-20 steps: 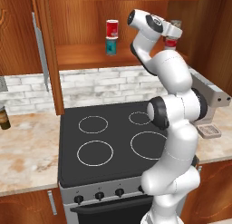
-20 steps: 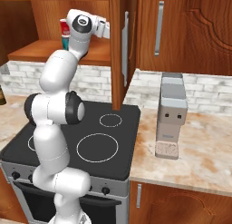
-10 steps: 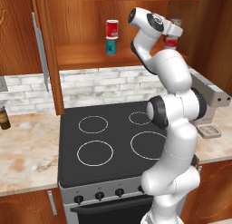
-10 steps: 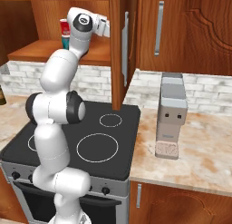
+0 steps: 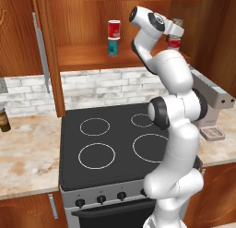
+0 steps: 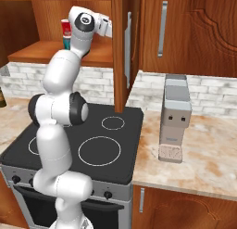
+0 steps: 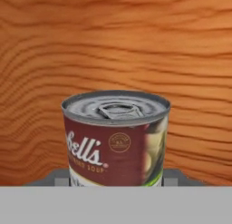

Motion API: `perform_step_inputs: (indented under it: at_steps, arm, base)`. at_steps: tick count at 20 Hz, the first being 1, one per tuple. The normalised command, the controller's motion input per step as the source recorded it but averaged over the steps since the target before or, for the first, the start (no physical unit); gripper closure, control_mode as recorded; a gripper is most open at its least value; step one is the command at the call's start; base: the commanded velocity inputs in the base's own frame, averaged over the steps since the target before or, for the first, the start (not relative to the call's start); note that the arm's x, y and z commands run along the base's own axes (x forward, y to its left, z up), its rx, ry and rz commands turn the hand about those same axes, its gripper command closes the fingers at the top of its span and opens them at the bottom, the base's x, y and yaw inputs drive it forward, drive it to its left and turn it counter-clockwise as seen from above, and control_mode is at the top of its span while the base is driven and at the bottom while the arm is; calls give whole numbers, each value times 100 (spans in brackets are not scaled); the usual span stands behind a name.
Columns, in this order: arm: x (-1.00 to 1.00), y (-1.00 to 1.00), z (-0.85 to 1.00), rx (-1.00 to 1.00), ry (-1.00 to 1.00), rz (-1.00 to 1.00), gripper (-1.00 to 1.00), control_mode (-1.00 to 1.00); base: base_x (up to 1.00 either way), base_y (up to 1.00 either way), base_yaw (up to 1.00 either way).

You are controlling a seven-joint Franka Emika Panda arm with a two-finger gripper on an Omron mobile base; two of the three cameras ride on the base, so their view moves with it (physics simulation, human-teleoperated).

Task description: Stack two cans on top of the other two cans in the cabinet.

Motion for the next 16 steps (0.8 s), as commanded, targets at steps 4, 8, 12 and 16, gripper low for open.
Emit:
perform_step_inputs:
  at_steps: [4,8,12,16]
  arm:
    - [10,0,-13,1,0,0,100,-100]
    - [4,-2,-16,0,0,0,100,-100]
    - [3,0,-15,1,0,0,100,-100]
    - [1,0,-9,1,0,0,-100,-100]
  base:
    - [0,0,0]
    - [0,0,0]
    - [0,0,0]
    - [0,0,0]
